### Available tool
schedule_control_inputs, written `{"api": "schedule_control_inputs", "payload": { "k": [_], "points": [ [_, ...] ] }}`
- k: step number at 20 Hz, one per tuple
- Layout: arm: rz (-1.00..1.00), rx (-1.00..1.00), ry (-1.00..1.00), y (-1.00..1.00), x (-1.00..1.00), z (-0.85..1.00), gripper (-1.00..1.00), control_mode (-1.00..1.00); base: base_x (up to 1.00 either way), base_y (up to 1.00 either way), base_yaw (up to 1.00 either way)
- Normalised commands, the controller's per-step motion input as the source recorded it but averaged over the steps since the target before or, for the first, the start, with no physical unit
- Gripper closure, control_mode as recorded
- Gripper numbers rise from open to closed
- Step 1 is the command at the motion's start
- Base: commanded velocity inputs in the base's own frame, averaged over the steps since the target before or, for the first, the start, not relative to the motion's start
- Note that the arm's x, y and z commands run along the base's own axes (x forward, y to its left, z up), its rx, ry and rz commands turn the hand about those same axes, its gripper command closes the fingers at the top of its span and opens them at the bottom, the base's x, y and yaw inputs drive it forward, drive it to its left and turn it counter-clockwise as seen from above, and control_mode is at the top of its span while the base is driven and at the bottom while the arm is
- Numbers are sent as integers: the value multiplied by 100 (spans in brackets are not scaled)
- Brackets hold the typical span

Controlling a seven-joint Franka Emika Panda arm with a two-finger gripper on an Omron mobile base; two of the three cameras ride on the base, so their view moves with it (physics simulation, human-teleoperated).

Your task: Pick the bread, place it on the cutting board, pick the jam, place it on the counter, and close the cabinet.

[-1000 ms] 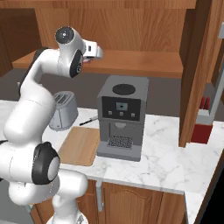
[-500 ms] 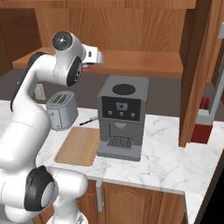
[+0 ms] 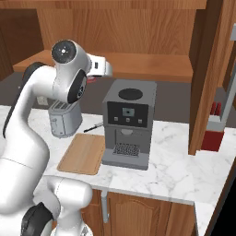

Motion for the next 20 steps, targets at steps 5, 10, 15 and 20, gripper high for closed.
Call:
{"api": "schedule_control_inputs", "payload": {
  "k": [5, 10, 15, 20],
  "points": [
    [0, 0, 1, -30, -66, 0, 100, -100, 0, 0, 0],
    [0, 0, 2, -29, -64, -1, 100, -100, 0, 0, 0],
    [0, 0, 4, -6, -57, -12, 100, -100, 0, 0, 0],
    [0, 0, 5, 7, -46, -31, 100, -100, 0, 0, 0]
  ]
}}
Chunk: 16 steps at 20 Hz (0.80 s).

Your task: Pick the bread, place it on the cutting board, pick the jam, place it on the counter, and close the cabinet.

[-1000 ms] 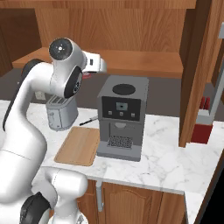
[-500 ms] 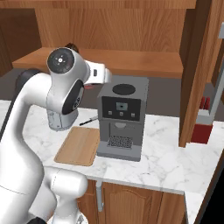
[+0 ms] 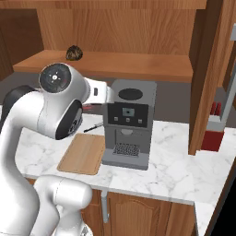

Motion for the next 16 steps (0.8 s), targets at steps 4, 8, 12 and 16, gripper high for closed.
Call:
{"api": "schedule_control_inputs", "payload": {
  "k": [4, 8, 12, 16],
  "points": [
    [0, 0, 5, 31, -34, -33, 100, -100, 0, 0, 0],
    [0, 0, 3, 55, -19, -34, 100, -100, 0, 0, 0],
    [0, 0, 3, 64, -8, -31, 100, -100, 0, 0, 0],
    [0, 0, 3, 62, -1, -29, 100, -100, 0, 0, 0]
  ]
}}
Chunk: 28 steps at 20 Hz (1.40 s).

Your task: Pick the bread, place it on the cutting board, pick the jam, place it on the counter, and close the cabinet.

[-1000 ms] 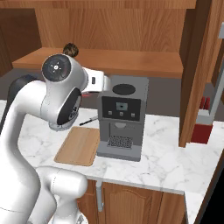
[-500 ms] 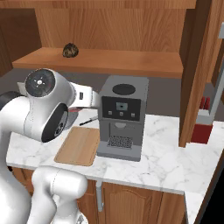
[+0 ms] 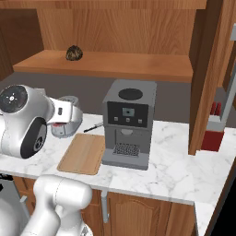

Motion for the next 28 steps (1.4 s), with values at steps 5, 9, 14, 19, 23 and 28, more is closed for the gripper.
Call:
{"api": "schedule_control_inputs", "payload": {
  "k": [5, 9, 14, 19, 23, 28],
  "points": [
    [1, 0, 4, 55, 0, -22, 100, -100, 0, 0, 0],
    [3, 0, 4, 42, 0, -17, 100, -100, 0, 0, 0],
    [3, 0, 4, 37, 0, -19, 100, -100, 0, 0, 0],
    [4, 0, 4, 33, 0, -16, 100, -100, 0, 0, 0],
    [4, 0, 2, 33, 0, -25, 100, -100, 0, 0, 0],
    [4, 0, 1, 30, 0, -31, 100, -100, 0, 0, 0]
  ]
}}
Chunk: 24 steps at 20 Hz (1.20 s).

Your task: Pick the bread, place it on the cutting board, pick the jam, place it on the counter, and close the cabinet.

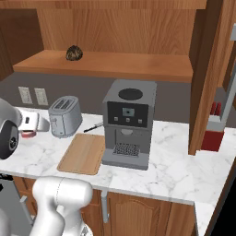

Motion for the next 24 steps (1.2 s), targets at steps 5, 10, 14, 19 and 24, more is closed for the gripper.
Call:
{"api": "schedule_control_inputs", "payload": {
  "k": [5, 10, 14, 19, 24],
  "points": [
    [7, 0, 0, 22, 2, -38, 100, -100, 0, 0, 0],
    [9, 0, 0, 14, 6, -40, 100, -100, 0, 0, 0],
    [8, 0, 0, 14, 10, -38, 100, -100, 0, 0, 0],
    [7, 0, 0, 13, 13, -39, 100, -100, 0, 0, 0],
    [7, 0, 0, 16, 21, -39, 100, -100, 0, 0, 0]
  ]
}}
